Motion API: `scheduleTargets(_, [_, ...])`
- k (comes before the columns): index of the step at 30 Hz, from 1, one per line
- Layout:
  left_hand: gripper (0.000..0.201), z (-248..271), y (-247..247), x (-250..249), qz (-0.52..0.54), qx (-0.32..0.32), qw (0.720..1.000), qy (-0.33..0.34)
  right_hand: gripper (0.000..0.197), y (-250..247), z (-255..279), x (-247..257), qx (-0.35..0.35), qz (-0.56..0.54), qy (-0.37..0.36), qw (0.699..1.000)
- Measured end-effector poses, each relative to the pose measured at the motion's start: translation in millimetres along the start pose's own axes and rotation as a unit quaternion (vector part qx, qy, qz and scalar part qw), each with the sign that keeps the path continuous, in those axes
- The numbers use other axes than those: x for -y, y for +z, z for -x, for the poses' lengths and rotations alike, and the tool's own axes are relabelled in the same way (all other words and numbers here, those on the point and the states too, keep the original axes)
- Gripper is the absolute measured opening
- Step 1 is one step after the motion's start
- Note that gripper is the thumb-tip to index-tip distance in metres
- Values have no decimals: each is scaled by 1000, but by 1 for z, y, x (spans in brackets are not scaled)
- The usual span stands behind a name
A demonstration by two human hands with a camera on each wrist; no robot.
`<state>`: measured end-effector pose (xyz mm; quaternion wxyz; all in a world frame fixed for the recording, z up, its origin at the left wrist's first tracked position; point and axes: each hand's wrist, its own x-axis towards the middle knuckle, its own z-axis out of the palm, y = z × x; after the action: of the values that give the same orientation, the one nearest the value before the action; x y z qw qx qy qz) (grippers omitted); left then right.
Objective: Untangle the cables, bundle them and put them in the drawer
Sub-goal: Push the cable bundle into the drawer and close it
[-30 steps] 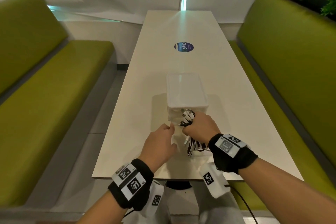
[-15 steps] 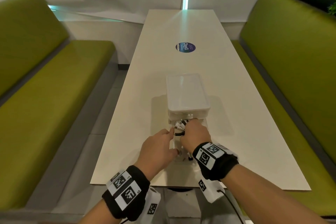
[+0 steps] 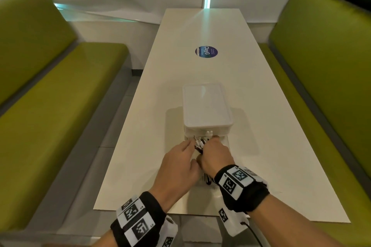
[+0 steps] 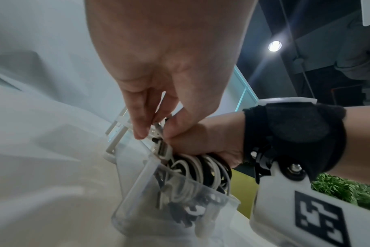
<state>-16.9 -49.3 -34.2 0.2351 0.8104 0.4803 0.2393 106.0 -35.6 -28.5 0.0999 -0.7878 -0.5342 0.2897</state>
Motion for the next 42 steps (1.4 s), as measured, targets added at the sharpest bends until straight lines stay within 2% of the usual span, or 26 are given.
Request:
scheduleTargets(4, [50, 9, 6, -2, 107, -27, 993, -28, 43, -1, 1, 2, -7, -5, 21, 1000])
scheduleTargets(6, [47, 10, 10, 0, 152, -46, 986, -51, 49, 0, 2, 4, -13, -7, 30, 999])
scheduleTargets(9, [38, 6, 17, 3, 103, -52, 992, -41, 53, 4, 2, 3, -18, 2, 20, 1000])
scheduleTargets(13, [44, -6, 18, 7, 63, -20, 997, -47, 64, 7, 3, -3, -22, -1, 15, 1000])
scheduleTargets(17, [26, -20, 14, 4, -56, 14, 998, -39, 74, 9, 3, -7, 2, -7, 11, 1000])
scheduleTargets(19, [22, -26, 13, 2, -97, 28, 994, -39, 70, 7, 5, -10, 20, -11, 4, 1000])
scheduleTargets(21, [22, -28, 13, 1, -85, 31, 995, -45, 65, 5, 7, -13, 32, -23, -3, 999])
scheduleTargets(25, [20, -29, 14, 0, -76, 28, 996, -43, 73, -1, 6, -20, 68, -44, -15, 997])
scheduleTargets(27, [20, -29, 15, 2, -79, 23, 996, -40, 69, -1, 5, -21, 81, -25, -23, 996])
scheduleTargets(30, [20, -28, 18, 3, -98, 26, 994, -27, 61, 2, 8, -20, 62, 17, -36, 997])
scheduleTargets(33, [20, -25, 20, 0, -82, 18, 996, -26, 59, 6, 10, -17, 35, 4, -26, 999])
scheduleTargets(35, [29, -20, 22, -3, -65, -1, 997, -29, 63, 5, 8, -16, 23, -26, -9, 999])
scheduleTargets(38, [58, -11, 28, -1, -71, -4, 997, -22, 63, 5, 6, -19, 7, -87, 15, 996])
scheduleTargets(42, [62, -3, 27, 0, -77, 5, 996, -39, 55, 9, 10, -19, -38, -121, 19, 992])
